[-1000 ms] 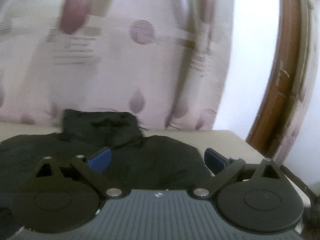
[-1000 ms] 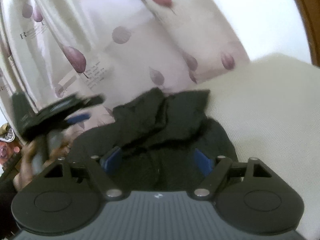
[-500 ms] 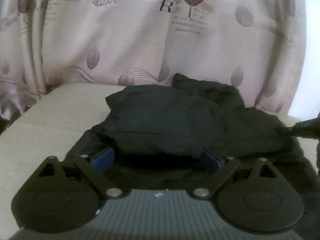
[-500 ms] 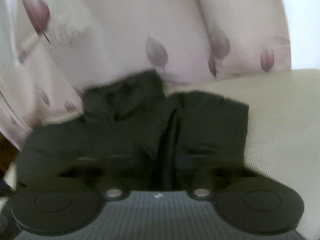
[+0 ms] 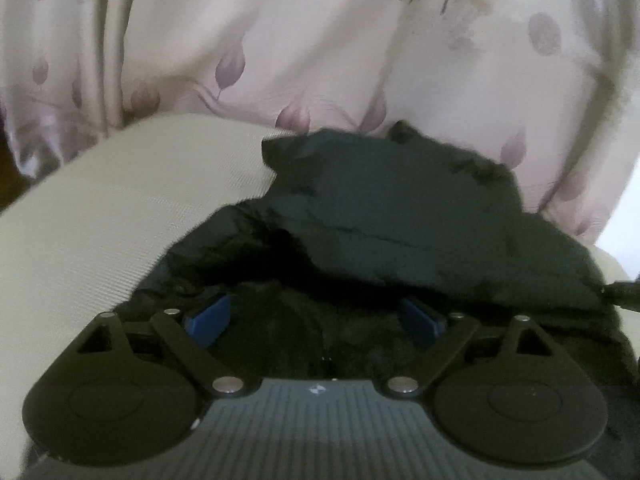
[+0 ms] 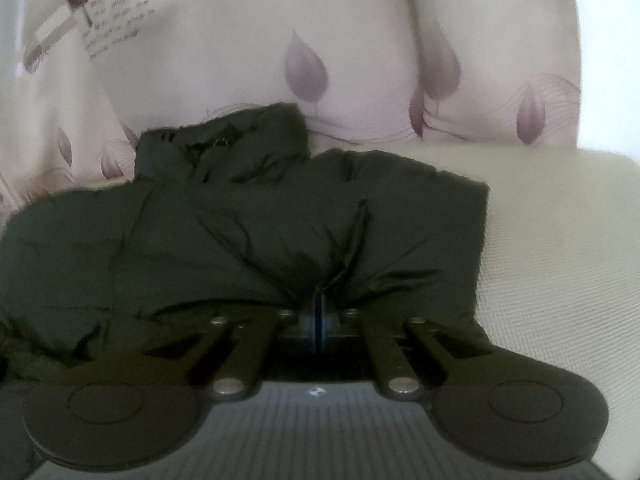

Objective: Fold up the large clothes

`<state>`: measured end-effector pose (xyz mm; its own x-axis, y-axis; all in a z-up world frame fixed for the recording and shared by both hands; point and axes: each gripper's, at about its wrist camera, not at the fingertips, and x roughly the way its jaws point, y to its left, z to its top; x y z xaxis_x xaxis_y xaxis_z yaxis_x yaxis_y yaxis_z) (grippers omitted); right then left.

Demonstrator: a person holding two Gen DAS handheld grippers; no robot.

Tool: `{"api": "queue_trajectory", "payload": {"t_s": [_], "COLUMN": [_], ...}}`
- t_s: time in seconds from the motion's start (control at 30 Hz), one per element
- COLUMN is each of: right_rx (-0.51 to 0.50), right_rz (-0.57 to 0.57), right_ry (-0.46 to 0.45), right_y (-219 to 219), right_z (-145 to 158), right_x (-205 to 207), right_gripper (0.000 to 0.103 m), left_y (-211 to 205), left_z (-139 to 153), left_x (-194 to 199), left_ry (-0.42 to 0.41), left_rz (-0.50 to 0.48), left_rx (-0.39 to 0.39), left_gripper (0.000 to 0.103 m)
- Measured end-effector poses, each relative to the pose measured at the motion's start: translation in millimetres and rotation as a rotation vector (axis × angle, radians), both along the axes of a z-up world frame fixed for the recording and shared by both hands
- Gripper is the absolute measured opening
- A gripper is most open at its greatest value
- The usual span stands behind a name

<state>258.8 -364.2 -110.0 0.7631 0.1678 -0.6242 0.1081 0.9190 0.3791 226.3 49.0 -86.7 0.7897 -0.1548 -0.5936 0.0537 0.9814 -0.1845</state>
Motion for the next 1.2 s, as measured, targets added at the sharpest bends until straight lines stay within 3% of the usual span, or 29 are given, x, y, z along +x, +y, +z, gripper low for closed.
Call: {"api": "queue_trajectory", "payload": {"t_s": [0.1,0.13,0.2,0.27,0.43,0.53,0.63,0.77,0.8,0.87,0.93,1.0,1.07,1.1,1.2], "right_rx": [0.133,0.136,0.114,0.073,-0.077,0.007,0.093,0.169,0.188,0.255,0.251,0.242,0.272,0.281,0.299], "right_rz": [-0.01,-0.006,0.002,-0.003,-0.049,-0.103,-0.143,-0.171,-0.173,-0.144,-0.15,-0.149,-0.145,-0.144,-0.144], "right_ry": [-0.106,-0.134,-0.179,-0.193,-0.091,-0.059,-0.075,-0.066,-0.053,-0.018,-0.012,-0.016,-0.018,-0.018,-0.024], "right_y": [-21.8,-25.2,-30.9,-37.0,-29.6,-30.8,-28.1,-22.9,-22.0,-19.2,-15.1,-12.2,-15.2,-17.1,-20.4], "right_z": [26.4,33.7,42.8,43.3,16.1,0.0,-10.8,-22.1,-24.7,-34.0,-39.7,-42.6,-44.5,-45.4,-45.8], "right_x": [-62.2,-87.3,-153.6,-215.3,-318.7,-344.7,-344.7,-337.4,-335.2,-330.0,-333.7,-330.7,-333.0,-334.4,-337.2], "right_gripper": [0.012,0.024,0.075,0.089,0.089,0.089,0.088,0.087,0.084,0.063,0.057,0.044,0.034,0.027,0.018], "left_y": [14.7,22.6,35.9,48.4,80.4,100.6,117.1,136.2,139.8,145.2,147.4,148.9,148.6,146.9,137.9], "left_z": [21.1,26.7,32.9,33.2,14.3,-1.4,-14.6,-29.6,-33.1,-41.4,-51.6,-59.8,-62.7,-61.8,-58.6], "left_x": [-34.5,-50.0,-80.3,-113.0,-169.9,-186.0,-194.3,-202.5,-202.6,-202.2,-202.4,-202.5,-199.0,-195.9,-186.3], "left_ry": [-0.022,-0.034,-0.061,-0.078,-0.061,-0.023,0.032,0.063,0.074,0.109,0.148,0.164,0.159,0.16,0.187], "left_rz": [-0.041,-0.056,-0.077,-0.088,-0.078,-0.022,0.024,0.046,0.047,0.024,0.009,0.009,-0.009,-0.027,-0.043], "left_rx": [-0.008,-0.009,0.023,0.062,0.085,0.062,-0.001,-0.08,-0.113,-0.176,-0.23,-0.265,-0.288,-0.3,-0.282], "left_gripper": [0.096,0.1,0.103,0.103,0.1,0.09,0.083,0.083,0.083,0.084,0.086,0.085,0.079,0.071,0.057]}}
